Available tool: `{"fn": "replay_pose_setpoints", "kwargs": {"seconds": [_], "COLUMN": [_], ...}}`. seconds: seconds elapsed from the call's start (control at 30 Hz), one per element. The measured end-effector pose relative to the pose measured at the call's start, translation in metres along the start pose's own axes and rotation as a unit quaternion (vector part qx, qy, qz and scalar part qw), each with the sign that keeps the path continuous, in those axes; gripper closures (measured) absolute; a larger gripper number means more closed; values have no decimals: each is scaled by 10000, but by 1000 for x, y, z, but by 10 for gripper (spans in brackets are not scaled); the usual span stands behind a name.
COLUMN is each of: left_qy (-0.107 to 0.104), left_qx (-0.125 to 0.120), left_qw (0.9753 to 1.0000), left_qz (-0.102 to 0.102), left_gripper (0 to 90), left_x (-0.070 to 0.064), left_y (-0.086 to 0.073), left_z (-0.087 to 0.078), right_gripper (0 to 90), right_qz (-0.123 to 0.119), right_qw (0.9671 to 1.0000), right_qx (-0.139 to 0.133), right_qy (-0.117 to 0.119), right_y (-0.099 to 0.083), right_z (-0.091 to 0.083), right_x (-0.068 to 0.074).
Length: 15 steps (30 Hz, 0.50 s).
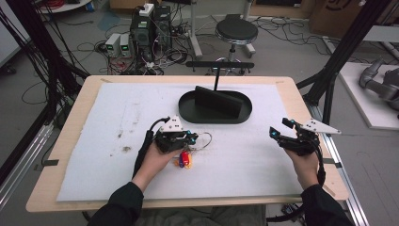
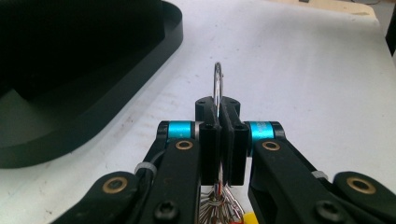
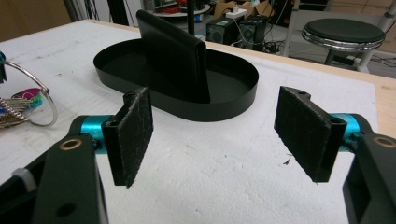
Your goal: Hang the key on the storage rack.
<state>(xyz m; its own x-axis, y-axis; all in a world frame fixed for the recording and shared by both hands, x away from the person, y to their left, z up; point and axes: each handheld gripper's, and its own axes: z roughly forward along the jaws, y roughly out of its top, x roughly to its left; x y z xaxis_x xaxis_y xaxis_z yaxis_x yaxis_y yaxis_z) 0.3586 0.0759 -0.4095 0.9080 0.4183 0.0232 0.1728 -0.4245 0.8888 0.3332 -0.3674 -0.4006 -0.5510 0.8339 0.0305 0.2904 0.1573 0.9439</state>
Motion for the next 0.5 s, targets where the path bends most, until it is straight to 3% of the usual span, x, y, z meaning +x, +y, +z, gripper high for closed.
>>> {"fn": "replay_pose_setpoints", "kwargs": {"seconds": [0.3, 0.5], "left_qy": [72, 69], "left_qx": [-361, -407], "left_qw": [9993, 9991], "left_qz": [-12, 28], "left_gripper": [868, 868], "left_x": [0, 0], "left_y": [5, 9], "left_z": [-10, -14], "right_gripper": [285, 285], "right_qz": [10, -2], "right_qw": [10000, 10000], "right_qx": [19, 3], "right_qy": [0, -9], "right_y": [0, 0], "right_z": [0, 0], "right_x": [-1, -1]}}
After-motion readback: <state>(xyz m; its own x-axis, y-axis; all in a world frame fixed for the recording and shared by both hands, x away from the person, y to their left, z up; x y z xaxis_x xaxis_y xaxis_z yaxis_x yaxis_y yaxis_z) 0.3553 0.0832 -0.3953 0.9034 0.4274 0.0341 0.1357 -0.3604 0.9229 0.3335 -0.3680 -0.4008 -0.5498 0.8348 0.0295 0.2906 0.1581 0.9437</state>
